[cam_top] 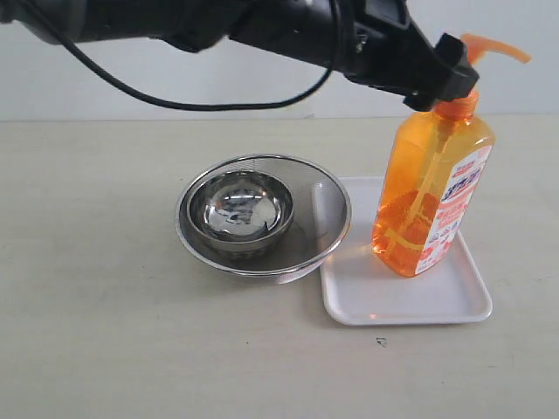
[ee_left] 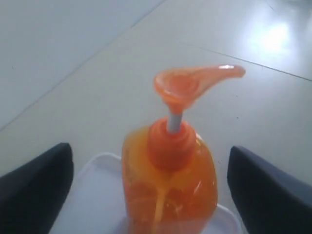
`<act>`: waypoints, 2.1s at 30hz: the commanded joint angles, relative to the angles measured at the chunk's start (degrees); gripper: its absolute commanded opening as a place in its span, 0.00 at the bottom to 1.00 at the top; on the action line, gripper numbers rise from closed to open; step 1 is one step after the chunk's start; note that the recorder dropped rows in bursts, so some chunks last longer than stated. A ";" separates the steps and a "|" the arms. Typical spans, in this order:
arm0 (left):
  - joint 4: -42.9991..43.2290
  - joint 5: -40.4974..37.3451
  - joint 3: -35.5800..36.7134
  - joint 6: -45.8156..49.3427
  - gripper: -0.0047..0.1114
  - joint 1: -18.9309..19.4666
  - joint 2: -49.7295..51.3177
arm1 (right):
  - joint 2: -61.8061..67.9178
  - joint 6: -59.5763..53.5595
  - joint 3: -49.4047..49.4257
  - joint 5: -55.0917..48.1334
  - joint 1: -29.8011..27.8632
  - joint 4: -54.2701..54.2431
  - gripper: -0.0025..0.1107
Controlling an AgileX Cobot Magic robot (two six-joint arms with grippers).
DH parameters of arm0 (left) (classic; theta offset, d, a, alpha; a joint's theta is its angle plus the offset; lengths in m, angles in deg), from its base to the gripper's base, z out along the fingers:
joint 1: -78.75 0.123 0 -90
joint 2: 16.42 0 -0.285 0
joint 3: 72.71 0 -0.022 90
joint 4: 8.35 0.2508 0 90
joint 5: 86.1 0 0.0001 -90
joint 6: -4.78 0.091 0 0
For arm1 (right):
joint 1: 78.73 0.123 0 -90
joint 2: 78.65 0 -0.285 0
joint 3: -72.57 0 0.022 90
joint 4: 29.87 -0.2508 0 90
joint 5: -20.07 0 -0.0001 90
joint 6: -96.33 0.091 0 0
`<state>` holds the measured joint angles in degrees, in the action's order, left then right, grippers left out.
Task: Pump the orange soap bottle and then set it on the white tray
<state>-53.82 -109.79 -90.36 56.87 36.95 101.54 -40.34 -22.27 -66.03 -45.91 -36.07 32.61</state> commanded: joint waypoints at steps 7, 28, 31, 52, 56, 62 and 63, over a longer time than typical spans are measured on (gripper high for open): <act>0.94 -20.92 -0.18 4.10 0.73 5.55 -1.98 | 0.02 0.01 1.60 7.12 -0.38 -4.72 0.02; 0.33 -2.78 -0.18 8.60 0.08 7.19 7.02 | 22.05 32.25 10.70 25.32 -0.38 22.37 0.02; -11.11 -2.76 -0.02 16.18 0.08 8.23 8.44 | 22.05 36.47 11.89 24.52 -0.38 25.40 0.02; -54.47 -14.70 7.46 61.31 0.08 12.51 13.42 | 22.15 54.57 19.02 23.75 -0.38 37.47 0.02; -54.47 -15.32 7.46 61.29 0.08 12.41 13.42 | 24.20 49.57 14.45 22.68 -0.71 37.47 0.02; -54.47 -15.57 7.46 61.29 0.08 12.42 13.42 | 33.24 47.31 7.59 32.75 -12.34 37.47 0.02; -54.47 -15.57 7.46 61.29 0.08 12.42 13.42 | 34.51 47.31 7.12 34.48 -15.01 37.47 0.02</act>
<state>-107.51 -124.48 -83.13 117.88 49.51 115.23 -9.41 25.85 -57.17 -16.00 -45.33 69.90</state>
